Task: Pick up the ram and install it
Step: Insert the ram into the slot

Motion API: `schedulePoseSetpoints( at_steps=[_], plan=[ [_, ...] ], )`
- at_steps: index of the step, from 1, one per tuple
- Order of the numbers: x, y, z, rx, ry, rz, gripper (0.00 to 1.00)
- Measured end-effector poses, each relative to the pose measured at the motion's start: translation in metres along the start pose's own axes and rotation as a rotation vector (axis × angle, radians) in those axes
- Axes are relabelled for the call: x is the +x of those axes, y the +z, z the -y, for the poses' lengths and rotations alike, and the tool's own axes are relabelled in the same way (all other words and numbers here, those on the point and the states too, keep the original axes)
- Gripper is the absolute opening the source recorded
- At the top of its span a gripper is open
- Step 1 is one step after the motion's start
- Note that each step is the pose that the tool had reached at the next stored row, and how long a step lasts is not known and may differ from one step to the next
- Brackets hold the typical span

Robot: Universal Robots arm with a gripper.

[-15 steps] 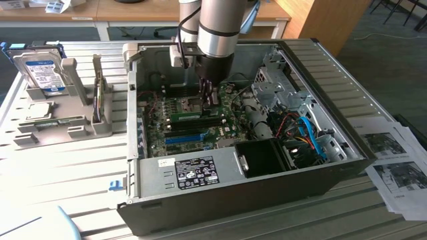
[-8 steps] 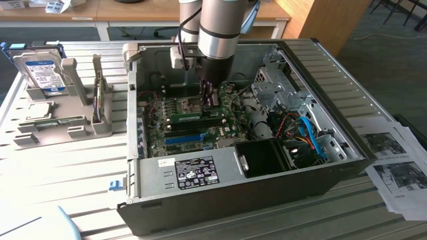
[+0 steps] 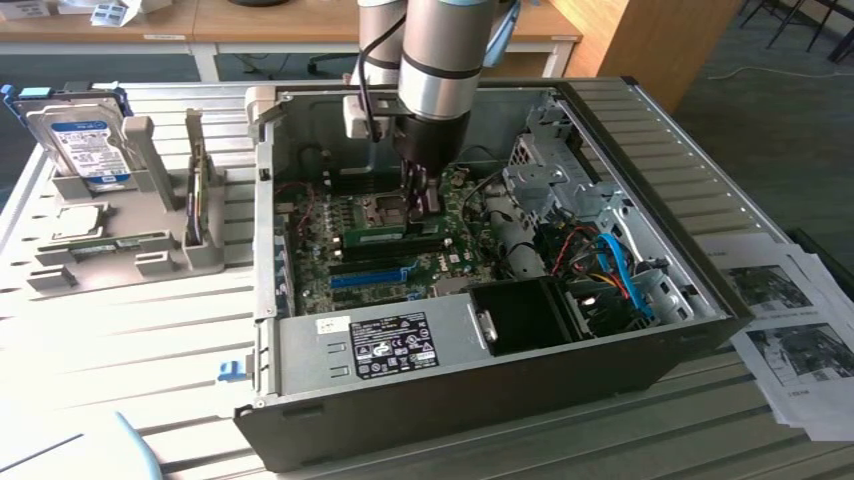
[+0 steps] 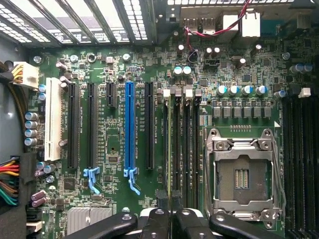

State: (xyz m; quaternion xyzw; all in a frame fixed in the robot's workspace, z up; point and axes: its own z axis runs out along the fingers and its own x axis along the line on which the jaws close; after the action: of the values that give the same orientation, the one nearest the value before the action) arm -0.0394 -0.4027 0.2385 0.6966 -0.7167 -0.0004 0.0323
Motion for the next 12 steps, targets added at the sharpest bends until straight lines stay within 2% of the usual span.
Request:
schedulePoseSetpoints(
  at_steps=[12],
  plan=[
    [-0.0003,0.0074,0.0003,-0.0001,0.0,-0.0001,0.11]
  ],
)
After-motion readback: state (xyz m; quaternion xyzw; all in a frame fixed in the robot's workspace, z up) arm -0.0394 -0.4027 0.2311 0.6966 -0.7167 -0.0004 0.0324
